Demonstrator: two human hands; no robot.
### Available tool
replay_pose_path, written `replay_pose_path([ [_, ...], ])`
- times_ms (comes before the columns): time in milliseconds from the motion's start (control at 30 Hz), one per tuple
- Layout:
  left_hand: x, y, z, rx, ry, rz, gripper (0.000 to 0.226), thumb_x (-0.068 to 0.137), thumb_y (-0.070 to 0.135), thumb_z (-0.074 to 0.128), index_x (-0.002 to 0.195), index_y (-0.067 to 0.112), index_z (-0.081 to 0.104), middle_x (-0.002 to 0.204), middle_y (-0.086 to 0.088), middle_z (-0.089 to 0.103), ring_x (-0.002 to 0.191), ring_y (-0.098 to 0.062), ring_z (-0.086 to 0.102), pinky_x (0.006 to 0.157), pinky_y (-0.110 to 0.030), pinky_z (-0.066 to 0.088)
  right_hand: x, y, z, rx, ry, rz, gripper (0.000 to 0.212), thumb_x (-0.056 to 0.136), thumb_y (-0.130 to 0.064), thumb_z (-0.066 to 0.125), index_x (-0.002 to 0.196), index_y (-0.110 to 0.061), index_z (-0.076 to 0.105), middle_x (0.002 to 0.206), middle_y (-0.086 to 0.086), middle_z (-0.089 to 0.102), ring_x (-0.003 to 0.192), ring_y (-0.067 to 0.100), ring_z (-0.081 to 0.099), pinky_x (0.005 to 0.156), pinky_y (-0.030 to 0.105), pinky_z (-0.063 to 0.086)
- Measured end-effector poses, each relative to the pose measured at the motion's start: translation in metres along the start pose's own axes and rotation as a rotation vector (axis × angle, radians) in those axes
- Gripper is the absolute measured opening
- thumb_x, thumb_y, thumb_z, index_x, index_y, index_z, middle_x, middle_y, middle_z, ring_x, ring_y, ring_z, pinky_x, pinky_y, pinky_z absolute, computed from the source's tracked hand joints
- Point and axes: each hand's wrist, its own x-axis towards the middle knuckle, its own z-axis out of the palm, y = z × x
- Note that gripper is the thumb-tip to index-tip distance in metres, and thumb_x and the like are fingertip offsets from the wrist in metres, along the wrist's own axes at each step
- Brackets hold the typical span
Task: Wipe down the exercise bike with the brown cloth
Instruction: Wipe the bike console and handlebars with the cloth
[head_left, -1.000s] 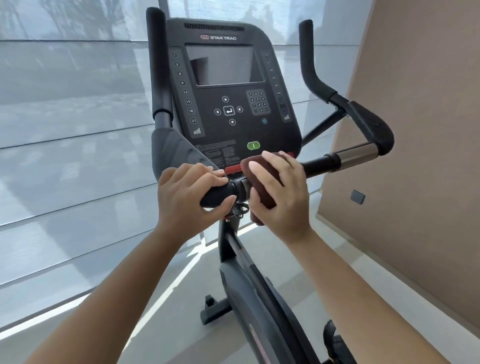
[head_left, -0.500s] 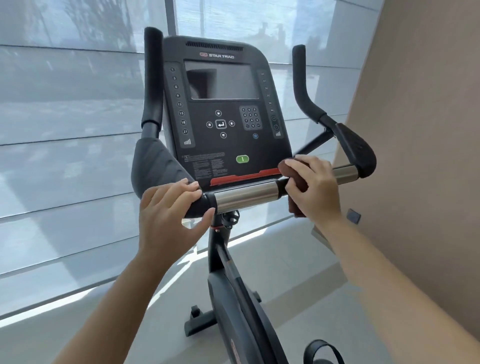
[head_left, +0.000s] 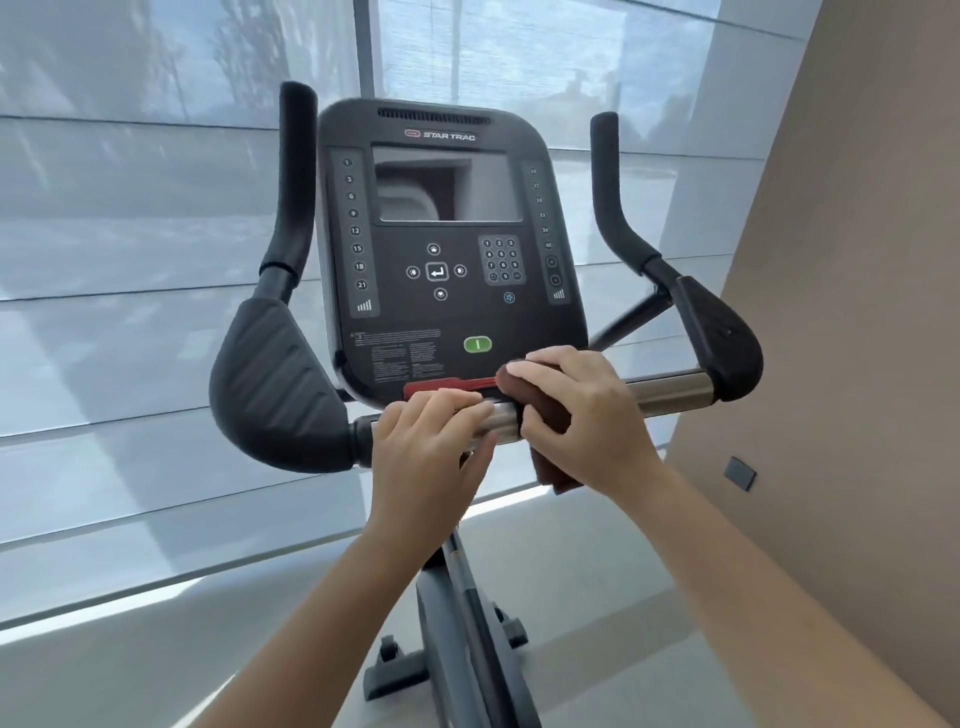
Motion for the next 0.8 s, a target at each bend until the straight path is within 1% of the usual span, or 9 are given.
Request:
replay_pose_path([
  [67, 0.001, 0.001, 0.002, 0.006, 0.013, -0.019, 0.012, 0.076, 0.020, 0.068, 0.085, 0.013, 0.072, 0.084, 0.000, 0.070, 0.076, -0.022, 0.062, 0.070, -0.029, 0.036, 0.000, 0.000, 0.002, 0.032, -0.010, -0.009, 0.036, 0.074, -0.020, 0.055, 0.108, -0.017, 0.066, 0.103, 0.002, 0.065, 0.091, 0.024, 0.056, 0.079, 0.033, 0.049],
  [167, 0.000, 0.000, 0.001, 0.011, 0.011, -0.028, 0.013, 0.075, 0.019, 0.066, 0.085, 0.013, 0.072, 0.083, 0.000, 0.069, 0.075, -0.022, 0.061, 0.068, -0.031, 0.038, 0.003, 0.017, -0.010, -0.009, -0.055, 0.020, 0.039, 0.073, -0.019, 0.054, 0.110, -0.018, 0.066, 0.103, 0.000, 0.065, 0.091, 0.025, 0.055, 0.076, 0.038, 0.051],
  [267, 0.000, 0.000, 0.000, -0.007, -0.006, -0.017, 0.013, 0.075, 0.016, 0.066, 0.086, 0.013, 0.072, 0.084, 0.002, 0.069, 0.076, -0.022, 0.062, 0.068, -0.032, 0.041, 0.001, 0.030, -0.015, -0.088, 0.009, 0.009, 0.039, 0.071, -0.017, 0.055, 0.108, -0.016, 0.067, 0.101, 0.003, 0.066, 0.088, 0.027, 0.056, 0.073, 0.042, 0.052],
  [400, 0.001, -0.001, 0.001, -0.007, -0.007, 0.004, 0.011, 0.076, 0.014, 0.065, 0.084, 0.013, 0.072, 0.083, 0.002, 0.069, 0.075, -0.022, 0.062, 0.066, -0.032, 0.040, -0.013, 0.021, 0.015, -0.106, 0.308, 0.031, 0.034, 0.075, -0.018, 0.053, 0.105, -0.012, 0.068, 0.105, 0.009, 0.066, 0.095, 0.032, 0.057, 0.081, 0.043, 0.051],
  [467, 0.002, -0.004, 0.002, 0.002, 0.007, 0.026, 0.010, 0.078, 0.015, 0.064, 0.084, 0.014, 0.072, 0.082, 0.003, 0.069, 0.075, -0.021, 0.061, 0.067, -0.028, 0.036, -0.023, 0.003, 0.046, -0.055, 0.481, 0.046, 0.030, 0.082, -0.019, 0.052, 0.108, -0.012, 0.065, 0.111, 0.011, 0.064, 0.103, 0.033, 0.056, 0.088, 0.044, 0.049],
  [533, 0.003, -0.006, 0.002, 0.008, 0.009, 0.043, 0.013, 0.080, 0.018, 0.059, 0.084, 0.015, 0.071, 0.081, 0.004, 0.067, 0.075, -0.020, 0.059, 0.066, -0.026, 0.033, -0.027, -0.004, 0.070, 0.019, 0.618, 0.000, 0.027, 0.086, -0.022, 0.048, 0.109, -0.014, 0.060, 0.117, 0.010, 0.058, 0.109, 0.032, 0.053, 0.093, 0.047, 0.047],
  [667, 0.004, -0.005, 0.003, 0.011, -0.015, 0.017, 0.014, 0.079, 0.018, 0.059, 0.086, 0.016, 0.070, 0.084, 0.004, 0.067, 0.076, -0.020, 0.057, 0.066, -0.028, 0.032, -0.032, 0.027, 0.080, -0.109, 0.728, -0.118, 0.027, 0.087, -0.025, 0.048, 0.111, -0.014, 0.054, 0.120, 0.013, 0.050, 0.111, 0.035, 0.050, 0.099, 0.042, 0.043],
  [733, 0.003, -0.005, 0.005, 0.004, -0.009, 0.004, 0.012, 0.077, 0.016, 0.063, 0.086, 0.017, 0.070, 0.086, 0.005, 0.067, 0.077, -0.018, 0.055, 0.067, -0.028, 0.033, -0.033, 0.034, 0.084, -0.156, 0.783, -0.087, 0.026, 0.086, -0.023, 0.049, 0.110, -0.014, 0.054, 0.120, 0.013, 0.049, 0.111, 0.037, 0.049, 0.101, 0.039, 0.041],
  [800, 0.002, -0.007, 0.006, -0.002, -0.007, 0.003, 0.012, 0.077, 0.017, 0.063, 0.086, 0.017, 0.070, 0.087, 0.006, 0.067, 0.078, -0.016, 0.053, 0.067, -0.027, 0.031, -0.031, 0.022, 0.093, -0.117, 0.857, 0.021, 0.027, 0.084, -0.020, 0.050, 0.110, -0.014, 0.056, 0.120, 0.012, 0.050, 0.111, 0.038, 0.049, 0.102, 0.040, 0.039],
])
